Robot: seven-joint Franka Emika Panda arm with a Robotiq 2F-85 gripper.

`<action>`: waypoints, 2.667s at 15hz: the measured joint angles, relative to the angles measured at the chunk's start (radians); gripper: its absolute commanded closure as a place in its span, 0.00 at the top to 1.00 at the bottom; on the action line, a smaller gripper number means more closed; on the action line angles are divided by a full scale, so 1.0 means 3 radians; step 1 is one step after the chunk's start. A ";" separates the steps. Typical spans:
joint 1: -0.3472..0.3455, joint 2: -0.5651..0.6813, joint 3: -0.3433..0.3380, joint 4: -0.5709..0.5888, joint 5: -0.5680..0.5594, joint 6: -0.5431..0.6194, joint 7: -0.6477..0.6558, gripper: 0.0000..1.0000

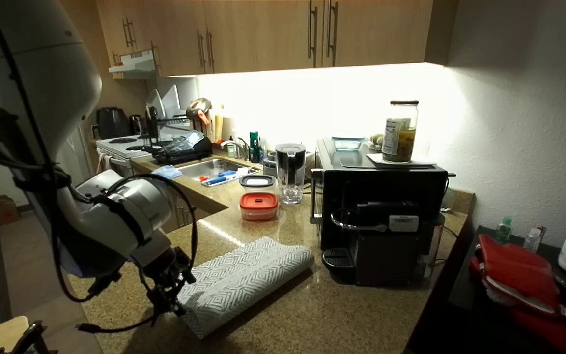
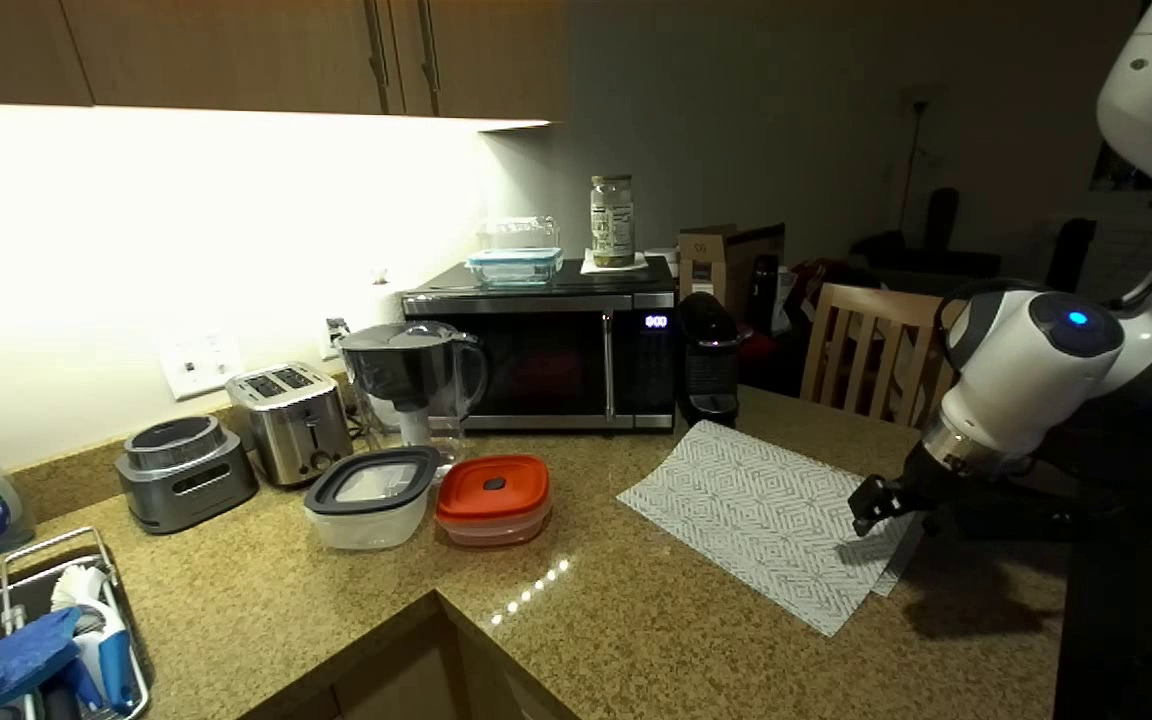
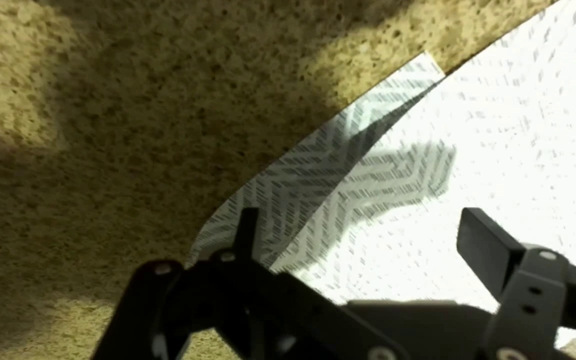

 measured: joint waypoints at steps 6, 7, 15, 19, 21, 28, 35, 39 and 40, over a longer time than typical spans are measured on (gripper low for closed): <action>-0.0035 0.0071 0.0006 0.0021 -0.0108 -0.0063 -0.0002 1.00; -0.0046 0.0097 0.0008 0.0043 -0.0125 -0.0093 -0.0002 1.00; -0.0135 0.0302 0.0089 0.0343 -0.0138 -0.0282 -0.0002 1.00; -0.0214 0.0365 0.0239 0.0407 -0.0146 -0.0289 -0.0002 0.59; -0.0262 0.0384 0.0324 0.0419 -0.0148 -0.0290 -0.0002 0.47; -0.0486 0.0405 0.0605 0.0423 -0.0246 -0.0317 -0.0002 0.02; -0.0789 0.0474 0.0888 0.0415 -0.0452 -0.0411 -0.0002 0.00; -0.0964 0.0469 0.1005 0.0315 -0.0748 0.0033 -0.0002 0.00; -0.1008 0.0463 0.1034 0.0283 -0.0827 0.0183 -0.0002 0.00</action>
